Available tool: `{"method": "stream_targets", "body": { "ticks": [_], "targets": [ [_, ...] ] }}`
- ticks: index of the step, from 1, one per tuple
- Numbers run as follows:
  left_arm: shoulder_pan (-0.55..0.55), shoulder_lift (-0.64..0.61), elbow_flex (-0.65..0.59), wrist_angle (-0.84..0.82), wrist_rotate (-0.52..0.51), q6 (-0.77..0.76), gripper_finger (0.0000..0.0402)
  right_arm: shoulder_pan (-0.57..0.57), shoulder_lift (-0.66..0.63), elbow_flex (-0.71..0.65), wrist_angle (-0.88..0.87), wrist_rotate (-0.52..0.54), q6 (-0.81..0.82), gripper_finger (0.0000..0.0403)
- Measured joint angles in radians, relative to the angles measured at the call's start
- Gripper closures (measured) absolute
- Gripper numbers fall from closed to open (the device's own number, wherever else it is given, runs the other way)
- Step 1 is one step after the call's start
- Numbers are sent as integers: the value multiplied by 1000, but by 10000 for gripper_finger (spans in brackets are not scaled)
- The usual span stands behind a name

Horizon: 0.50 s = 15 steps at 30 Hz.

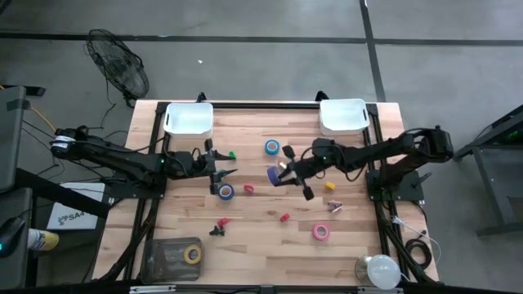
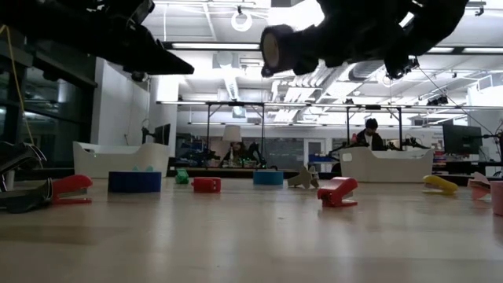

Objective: Pick and place Stapler, Stapler remover, tape
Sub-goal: Put the purple tape into the black bin

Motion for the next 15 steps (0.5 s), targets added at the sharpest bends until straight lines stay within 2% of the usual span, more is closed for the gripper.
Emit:
{"method": "stream_targets", "body": {
  "ticks": [4, 9, 15],
  "targets": [
    [0, 0, 0, 49, 28, 9, 225, 16, 0, 0, 73, -43, 1, 371],
    [0, 0, 0, 152, 82, 42, 225, 26, 0, 0, 129, -43, -2, 371],
    [0, 0, 0, 249, 93, 80, 225, 28, 0, 0, 167, -33, -2, 371]
  ]
}}
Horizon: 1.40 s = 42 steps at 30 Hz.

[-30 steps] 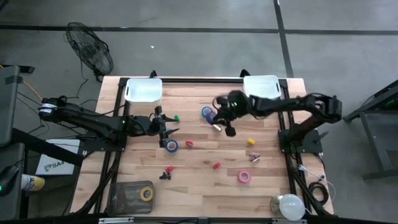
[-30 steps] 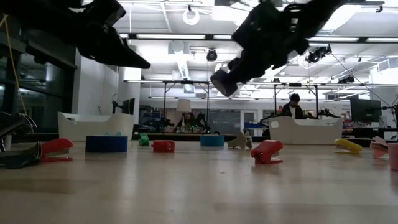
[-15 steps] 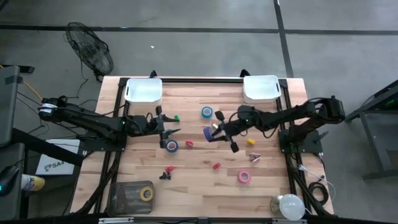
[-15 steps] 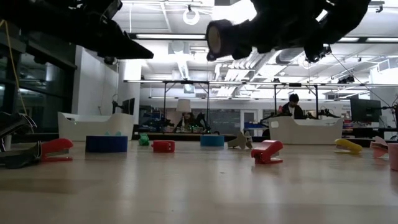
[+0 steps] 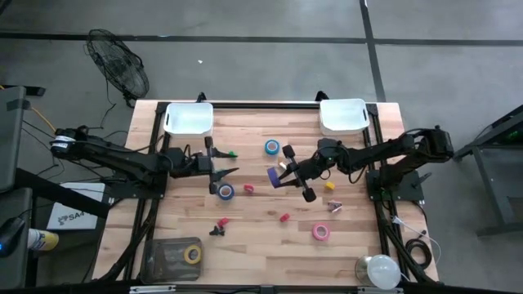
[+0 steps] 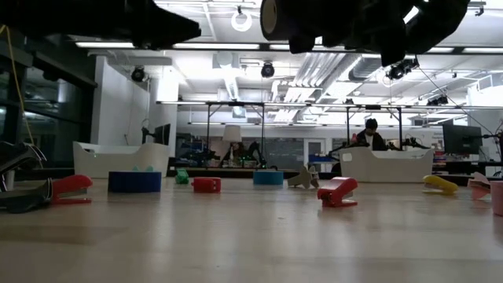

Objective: Pick and place Stapler, Stapler remover, tape
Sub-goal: Put the purple tape into the black bin

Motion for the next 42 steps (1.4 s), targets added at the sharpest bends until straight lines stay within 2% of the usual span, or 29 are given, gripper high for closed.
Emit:
{"method": "stream_targets", "body": {
  "ticks": [9, 18, 34, 42],
  "targets": [
    [0, 109, 0, 142, 0, 0, 225, 0, 0, 0, -7, 25, -9, 371],
    [0, 231, 2, 363, 0, 0, 225, 0, 0, 0, -9, 27, -11, 371],
    [1, 415, 164, 365, -2, -19, 225, 0, 0, 0, -25, 53, -12, 371],
    [1, 435, 184, 363, -18, -19, 225, 0, 0, 0, -37, 92, -14, 371]
  ]
}}
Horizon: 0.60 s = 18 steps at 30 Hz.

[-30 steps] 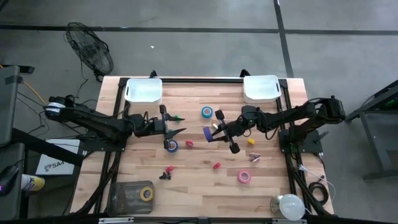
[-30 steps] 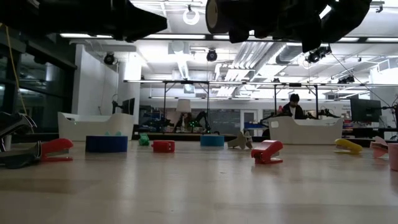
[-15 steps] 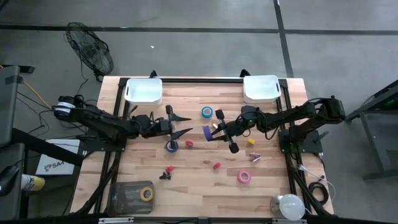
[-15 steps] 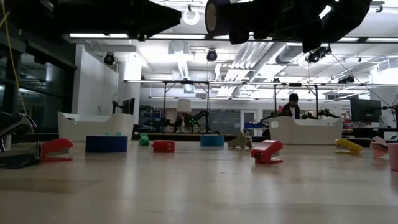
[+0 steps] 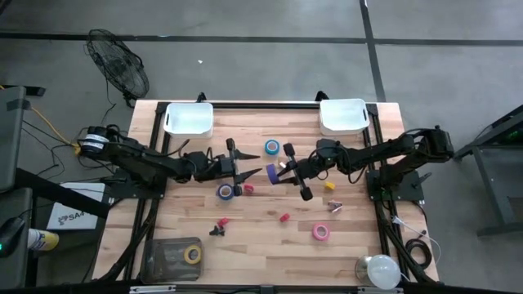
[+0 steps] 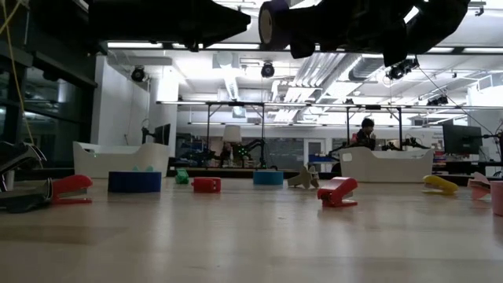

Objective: Pick and place Stapler, Stapler remover, tape
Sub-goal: Put the purple tape into the black bin

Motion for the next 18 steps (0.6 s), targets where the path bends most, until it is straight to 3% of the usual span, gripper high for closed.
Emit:
{"method": "stream_targets", "body": {
  "ticks": [18],
  "targets": [
    [0, 0, 1, 0, -1, 0, 225, 21, 0, 0, 42, 85, -15, 371]
  ]
}}
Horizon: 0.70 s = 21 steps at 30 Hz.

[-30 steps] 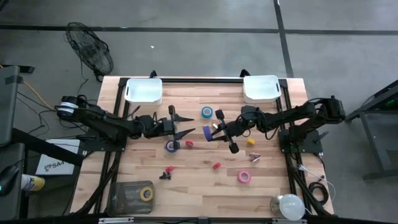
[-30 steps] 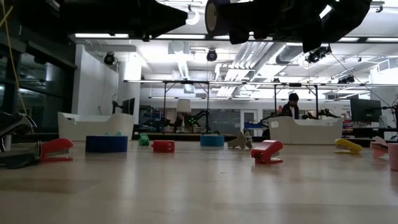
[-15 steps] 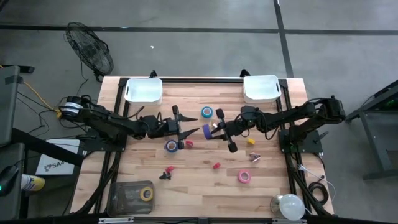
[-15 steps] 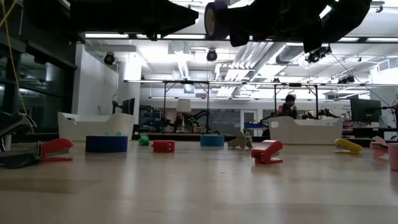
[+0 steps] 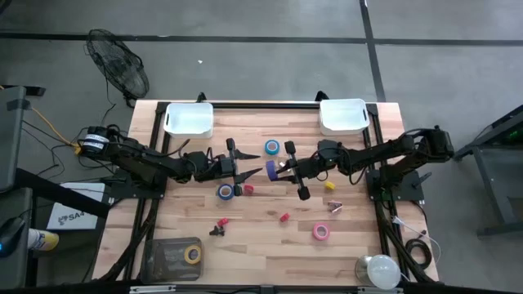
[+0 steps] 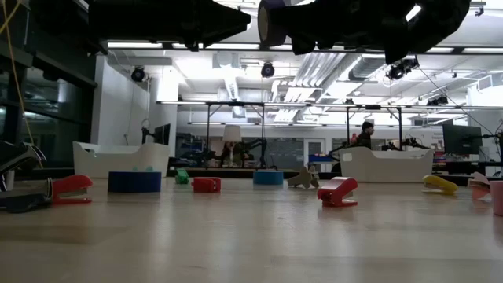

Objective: Pick and place Stapler, Stapler remover, tape
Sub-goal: Put the purple tape into the black bin

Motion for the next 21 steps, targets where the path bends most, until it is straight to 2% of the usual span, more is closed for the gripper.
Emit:
{"method": "stream_targets", "body": {
  "ticks": [13, 21],
  "targets": [
    [0, 0, -1, -17, -2, 1, 225, 1, 97, 73, 8, 25, 21, 371],
    [0, 0, -1, -22, -7, 14, 226, 1, 108, 107, -13, 5, 25, 371]
  ]
}}
